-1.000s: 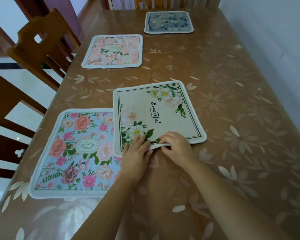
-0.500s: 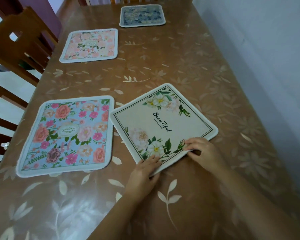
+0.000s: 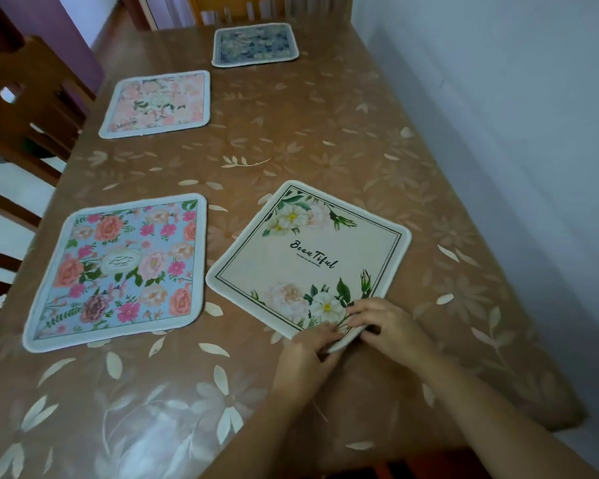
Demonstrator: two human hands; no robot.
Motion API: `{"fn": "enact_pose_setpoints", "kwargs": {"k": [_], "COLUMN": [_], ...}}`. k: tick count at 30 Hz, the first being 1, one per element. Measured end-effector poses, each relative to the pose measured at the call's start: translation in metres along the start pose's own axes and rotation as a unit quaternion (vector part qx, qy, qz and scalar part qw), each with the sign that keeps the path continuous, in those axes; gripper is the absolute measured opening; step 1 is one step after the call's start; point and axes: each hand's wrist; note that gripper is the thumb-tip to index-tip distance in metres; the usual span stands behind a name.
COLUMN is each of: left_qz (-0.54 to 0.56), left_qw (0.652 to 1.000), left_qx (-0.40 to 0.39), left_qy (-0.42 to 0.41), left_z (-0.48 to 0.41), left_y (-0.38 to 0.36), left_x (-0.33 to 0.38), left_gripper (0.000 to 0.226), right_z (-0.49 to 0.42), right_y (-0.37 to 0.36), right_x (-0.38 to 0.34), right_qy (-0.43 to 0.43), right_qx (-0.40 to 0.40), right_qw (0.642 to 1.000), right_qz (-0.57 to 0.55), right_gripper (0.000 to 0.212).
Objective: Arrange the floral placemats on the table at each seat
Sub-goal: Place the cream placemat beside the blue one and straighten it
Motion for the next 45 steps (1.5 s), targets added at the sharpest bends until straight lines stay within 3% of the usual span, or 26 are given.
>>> {"fn": "enact_pose_setpoints", "kwargs": {"k": [4,9,13,17,20,23,26,33,36,40,45], "left_qz": [-0.07,-0.146,-0.18,-0.164,-0.178,-0.183,-0.165,-0.136,-0.131,-0.125,-0.1], "left_qw": [0.995,0.986,0.974,0.971,0.962,0.959,0.967,0.985,0.986,0.981,0.992], "left_qx": [-0.015,-0.055,-0.117,-0.124,-0.113,-0.083,-0.079,-0.056,-0.053,-0.035,0.007], "left_qy": [-0.069,-0.062,-0.073,-0.121,-0.175,-0.199,-0.179,-0.089,-0.09,-0.145,-0.077], "left_z": [-0.005,-0.02,-0.031,-0.035,-0.033,-0.033,-0.032,-0.034,-0.038,-0.027,0.013], "left_y": [-0.001,0.006,0.017,0.026,0.027,0.025,0.027,0.037,0.04,0.044,0.041], "left_x": [-0.009,-0.033,-0.049,-0.052,-0.052,-0.052,-0.053,-0.057,-0.05,-0.038,-0.032], "left_gripper": [0.019,0.029,0.042,0.039,0.037,0.031,0.031,0.026,0.025,0.02,0.012], "right_z": [0.009,0.018,0.023,0.011,0.003,-0.003,-0.003,0.0,0.004,0.011,0.013], "right_y": [0.027,0.044,0.027,-0.014,-0.034,-0.033,-0.031,-0.027,-0.027,-0.019,-0.005], "right_x": [0.02,0.025,0.005,-0.014,-0.013,-0.015,-0.017,-0.018,-0.016,-0.011,-0.002], "right_qy": [-0.046,-0.068,-0.043,-0.014,-0.005,0.041,0.088,0.067,0.057,0.105,0.101], "right_qx": [0.029,0.043,-0.004,-0.076,-0.06,-0.014,0.05,0.094,0.088,0.071,0.006], "right_qw": [0.998,0.992,0.997,0.992,0.989,0.989,0.988,0.993,0.994,0.991,0.993], "right_qz": [0.04,0.095,0.066,0.099,0.138,0.145,0.116,0.039,0.02,0.042,0.06], "right_gripper": [0.03,0.031,0.039,0.051,0.054,0.044,0.03,0.026,0.027,0.033,0.035]}}
Point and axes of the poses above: each hand's wrist, its own z-axis away from the middle knuckle, its own y-axis out of the back of the hand, x = y × z, and after that the axes turned 10 degrees about x, right-handed
